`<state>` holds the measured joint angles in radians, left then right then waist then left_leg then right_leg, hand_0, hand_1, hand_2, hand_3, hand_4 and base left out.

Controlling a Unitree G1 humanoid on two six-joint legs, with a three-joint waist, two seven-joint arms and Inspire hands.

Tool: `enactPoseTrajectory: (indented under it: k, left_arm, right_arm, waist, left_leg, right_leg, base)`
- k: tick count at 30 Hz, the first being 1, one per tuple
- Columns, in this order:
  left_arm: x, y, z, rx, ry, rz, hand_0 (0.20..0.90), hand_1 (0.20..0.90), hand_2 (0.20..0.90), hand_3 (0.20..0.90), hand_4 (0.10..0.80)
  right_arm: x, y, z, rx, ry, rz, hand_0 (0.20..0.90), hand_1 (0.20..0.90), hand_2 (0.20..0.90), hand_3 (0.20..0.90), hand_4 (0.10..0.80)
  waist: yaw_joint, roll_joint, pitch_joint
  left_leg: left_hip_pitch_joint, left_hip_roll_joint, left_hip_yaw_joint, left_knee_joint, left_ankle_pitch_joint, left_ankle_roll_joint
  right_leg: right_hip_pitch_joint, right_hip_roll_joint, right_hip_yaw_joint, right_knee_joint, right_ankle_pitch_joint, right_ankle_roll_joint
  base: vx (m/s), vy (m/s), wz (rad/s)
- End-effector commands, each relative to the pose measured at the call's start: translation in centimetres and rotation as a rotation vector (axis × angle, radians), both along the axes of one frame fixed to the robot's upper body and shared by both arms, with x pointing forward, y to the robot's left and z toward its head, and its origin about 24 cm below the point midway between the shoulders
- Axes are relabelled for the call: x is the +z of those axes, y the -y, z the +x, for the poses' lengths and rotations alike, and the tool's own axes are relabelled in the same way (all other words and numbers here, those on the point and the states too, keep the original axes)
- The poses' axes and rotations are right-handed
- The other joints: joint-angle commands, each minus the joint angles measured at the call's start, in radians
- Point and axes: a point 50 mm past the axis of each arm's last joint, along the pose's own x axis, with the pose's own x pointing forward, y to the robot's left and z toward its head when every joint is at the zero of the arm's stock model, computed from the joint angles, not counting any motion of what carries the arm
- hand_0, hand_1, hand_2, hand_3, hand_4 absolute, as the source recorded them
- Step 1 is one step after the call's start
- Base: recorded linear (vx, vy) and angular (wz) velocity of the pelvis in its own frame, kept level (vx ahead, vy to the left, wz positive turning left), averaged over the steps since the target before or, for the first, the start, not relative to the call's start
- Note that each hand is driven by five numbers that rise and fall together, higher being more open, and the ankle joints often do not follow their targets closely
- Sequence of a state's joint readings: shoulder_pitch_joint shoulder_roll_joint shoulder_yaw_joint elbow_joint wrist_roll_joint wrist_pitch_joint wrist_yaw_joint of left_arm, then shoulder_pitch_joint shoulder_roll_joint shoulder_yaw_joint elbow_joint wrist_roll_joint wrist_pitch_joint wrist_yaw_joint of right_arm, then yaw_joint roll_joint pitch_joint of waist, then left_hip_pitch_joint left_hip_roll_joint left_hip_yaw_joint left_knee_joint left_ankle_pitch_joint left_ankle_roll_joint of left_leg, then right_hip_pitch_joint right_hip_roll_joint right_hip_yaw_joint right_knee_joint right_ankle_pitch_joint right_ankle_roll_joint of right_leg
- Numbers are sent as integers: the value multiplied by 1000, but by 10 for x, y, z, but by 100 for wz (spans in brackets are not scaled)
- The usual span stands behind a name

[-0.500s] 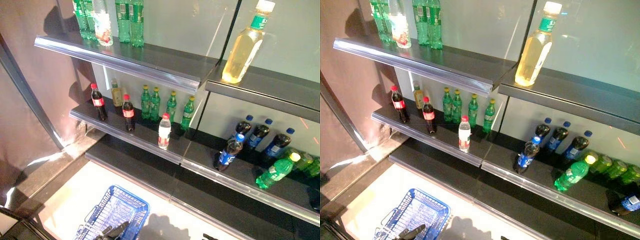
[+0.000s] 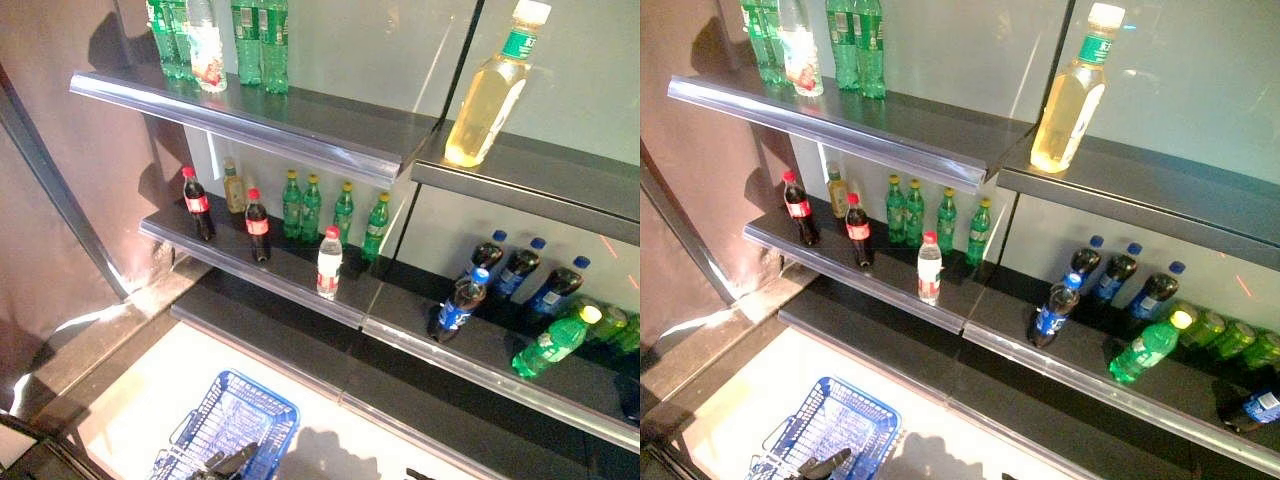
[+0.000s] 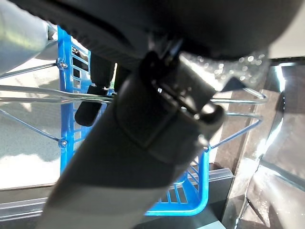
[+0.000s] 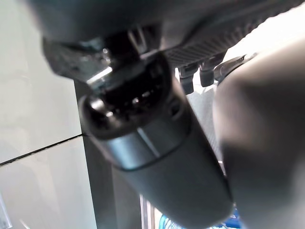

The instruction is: Pick up the drink and place into the basket.

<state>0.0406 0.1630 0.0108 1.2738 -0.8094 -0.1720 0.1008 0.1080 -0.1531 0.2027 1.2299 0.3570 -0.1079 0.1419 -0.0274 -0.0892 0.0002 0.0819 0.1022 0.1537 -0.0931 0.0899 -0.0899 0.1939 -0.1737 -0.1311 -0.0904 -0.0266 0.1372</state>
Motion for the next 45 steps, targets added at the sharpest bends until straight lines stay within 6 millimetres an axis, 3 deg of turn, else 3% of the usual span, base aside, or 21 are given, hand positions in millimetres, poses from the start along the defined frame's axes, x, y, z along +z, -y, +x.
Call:
enactPoseTrajectory:
  k: [1,9,14,18,22,24,27,32,33,36,38,41,45]
  left_arm:
    - [2,7,17,-83,48,18,300,300,300,200,100]
    - [2,9,16,-85,45,19,300,300,300,200,100]
    - [2,9,17,-95,40,22,300,300,300,200,100]
    - [3,9,20,-102,40,23,300,300,300,200,100]
    - [5,9,27,-108,51,31,300,300,300,200,100]
    - [7,8,30,-113,59,36,300,300,300,200,100]
    - [8,6,31,-113,60,40,300,300,300,200,100]
    - [8,2,18,-94,59,42,300,300,300,200,100]
    - [7,2,18,-92,59,42,300,300,300,200,100]
    - [5,5,7,-63,49,35,300,300,300,200,100]
    - [3,8,0,-43,46,26,300,300,300,200,100]
    - [1,14,-8,-14,45,12,300,300,300,200,100]
    - [-1,20,-15,12,54,-3,300,300,300,200,100]
  right_arm:
    - [4,8,25,16,60,-6,900,900,900,900,800]
    - [4,4,25,50,54,-12,900,900,900,900,800]
    - [7,1,36,182,123,-75,900,900,900,900,800]
    - [16,-3,57,266,235,-117,900,900,900,900,800]
    - [36,-19,93,381,414,-137,900,900,900,900,800]
    - [62,-33,119,442,564,-124,900,900,900,900,800]
    - [85,-42,135,503,702,-109,900,900,900,900,800]
    - [162,-54,165,604,1068,-101,900,900,900,900,800]
    - [167,-54,167,600,1097,-100,900,900,900,900,800]
    - [222,-55,179,552,1358,-115,900,900,900,900,800]
    - [249,-52,182,496,1483,-140,900,900,900,900,800]
    - [281,-43,182,350,1661,-230,900,900,900,900,800]
    - [307,-34,181,196,1785,-318,900,900,900,900,800]
  waist:
    - [56,58,75]
    - [58,55,73]
    - [66,51,73]
    - [71,47,75]
    - [76,39,85]
    - [79,33,90]
    - [79,30,92]
    - [73,27,88]
    - [72,27,88]
    - [60,33,77]
    - [56,40,71]
    - [51,50,64]
    - [47,60,58]
  left_leg:
    - [41,47,-53,6,-67,-2]
    - [40,46,-58,6,-69,-1]
    - [37,43,-64,6,-68,0]
    - [33,42,-72,6,-65,0]
    - [26,40,-81,6,-62,-1]
    - [20,40,-87,6,-59,-1]
    - [16,40,-90,6,-58,-2]
    - [15,45,-87,6,-60,-4]
    - [15,45,-86,6,-60,-4]
    - [17,52,-77,6,-62,-8]
    - [18,57,-71,6,-64,-8]
    - [20,63,-62,6,-67,-8]
    - [23,69,-51,6,-71,-8]
  right_leg:
    - [-47,-49,-68,4,99,17]
    - [-46,-48,-69,3,98,17]
    - [-46,-48,-72,3,98,15]
    - [-47,-47,-73,5,99,17]
    - [-51,-48,-76,6,102,19]
    - [-54,-49,-79,5,103,20]
    - [-57,-49,-81,6,104,21]
    - [-59,-49,-83,7,101,24]
    - [-59,-49,-84,7,100,24]
    - [-62,-50,-82,9,95,25]
    - [-64,-51,-82,10,91,25]
    - [-66,-54,-85,12,87,25]
    - [-70,-55,-83,15,81,24]
  base:
    - [0,0,0]
    - [0,0,0]
    - [0,0,0]
    - [0,0,0]
    - [-13,-22,6]
    - [-18,-37,15]
    - [-7,-25,7]
    - [1,-5,1]
    - [0,0,0]
    - [24,11,-1]
    - [36,36,-3]
    - [20,23,-1]
    - [15,14,-2]
